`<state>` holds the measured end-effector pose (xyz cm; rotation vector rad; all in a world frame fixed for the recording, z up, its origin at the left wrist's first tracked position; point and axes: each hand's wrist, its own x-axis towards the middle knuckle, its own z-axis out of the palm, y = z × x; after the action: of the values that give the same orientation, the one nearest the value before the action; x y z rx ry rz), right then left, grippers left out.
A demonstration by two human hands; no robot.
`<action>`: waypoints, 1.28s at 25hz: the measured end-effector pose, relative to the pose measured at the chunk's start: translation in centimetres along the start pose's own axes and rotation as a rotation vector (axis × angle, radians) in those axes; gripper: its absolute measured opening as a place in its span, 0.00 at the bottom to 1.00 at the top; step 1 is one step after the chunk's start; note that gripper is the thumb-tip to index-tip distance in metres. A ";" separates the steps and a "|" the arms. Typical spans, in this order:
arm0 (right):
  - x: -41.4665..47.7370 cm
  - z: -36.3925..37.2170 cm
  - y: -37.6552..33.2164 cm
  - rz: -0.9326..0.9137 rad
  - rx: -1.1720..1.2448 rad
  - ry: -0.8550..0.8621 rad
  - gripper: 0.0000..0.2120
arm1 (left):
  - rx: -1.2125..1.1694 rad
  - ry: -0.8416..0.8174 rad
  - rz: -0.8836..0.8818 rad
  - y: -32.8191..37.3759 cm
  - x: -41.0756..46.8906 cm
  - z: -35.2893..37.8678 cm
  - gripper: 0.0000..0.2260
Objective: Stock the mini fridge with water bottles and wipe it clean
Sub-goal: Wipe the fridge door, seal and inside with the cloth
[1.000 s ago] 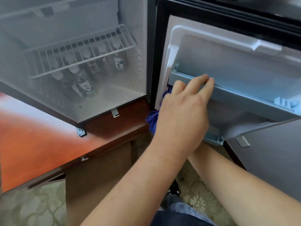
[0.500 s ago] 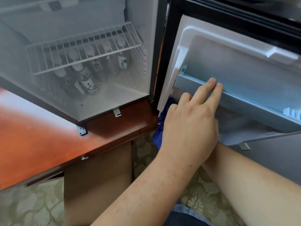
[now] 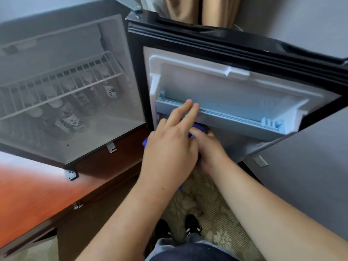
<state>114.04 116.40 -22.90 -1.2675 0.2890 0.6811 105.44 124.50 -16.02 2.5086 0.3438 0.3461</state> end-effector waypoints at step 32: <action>5.5 -10.4 -3.1 -0.023 0.277 0.424 0.20 | 0.015 0.038 -0.074 2.4 3.9 1.3 0.30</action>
<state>121.92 107.84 -26.59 -1.1369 0.6916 0.3322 109.89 123.20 -15.00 2.4991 0.4554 0.3632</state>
